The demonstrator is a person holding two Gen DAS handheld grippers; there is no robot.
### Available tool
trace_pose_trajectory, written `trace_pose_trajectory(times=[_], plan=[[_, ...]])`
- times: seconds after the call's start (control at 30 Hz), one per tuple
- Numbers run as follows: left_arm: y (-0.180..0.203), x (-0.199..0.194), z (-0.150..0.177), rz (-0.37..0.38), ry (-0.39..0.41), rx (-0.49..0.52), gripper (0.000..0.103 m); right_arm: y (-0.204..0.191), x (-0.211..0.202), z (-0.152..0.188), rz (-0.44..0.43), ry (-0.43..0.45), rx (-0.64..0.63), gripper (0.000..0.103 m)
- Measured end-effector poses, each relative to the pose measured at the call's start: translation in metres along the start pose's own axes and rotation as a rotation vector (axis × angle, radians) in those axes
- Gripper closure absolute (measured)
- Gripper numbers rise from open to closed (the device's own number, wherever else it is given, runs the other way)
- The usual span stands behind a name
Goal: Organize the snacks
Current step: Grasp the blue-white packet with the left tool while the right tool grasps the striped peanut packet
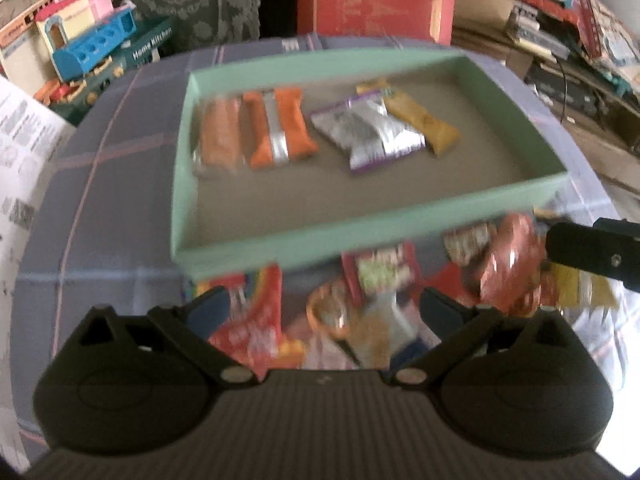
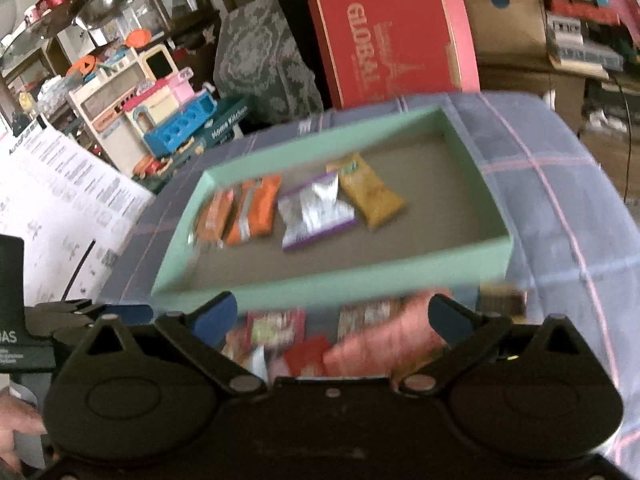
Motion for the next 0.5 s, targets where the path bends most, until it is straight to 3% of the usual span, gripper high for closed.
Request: trace_pose_trajectory(times=[0.27,0.5], plan=[[-0.011,-0.001,0.039,0.006,-0.028,-0.041,0.000,-0.008,-0.006,0.043,-0.016,-0.030,-0.019,0.000],[-0.025,0.002,0.046,-0.008,-0.045,-0.097,0.000,-0.015,0.003,0.063,-0.028,-0.065,-0.026,0.024]])
Point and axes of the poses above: each gripper's, at about its wrist camera, not at the fingertips, and x roughly the way its jaws point, y to its right, z to its underside, the point moved 8 cm from there along x, roughly the way its jaws point, and after that the axes turned 3 degrees about -z, right-handed, at the moved point
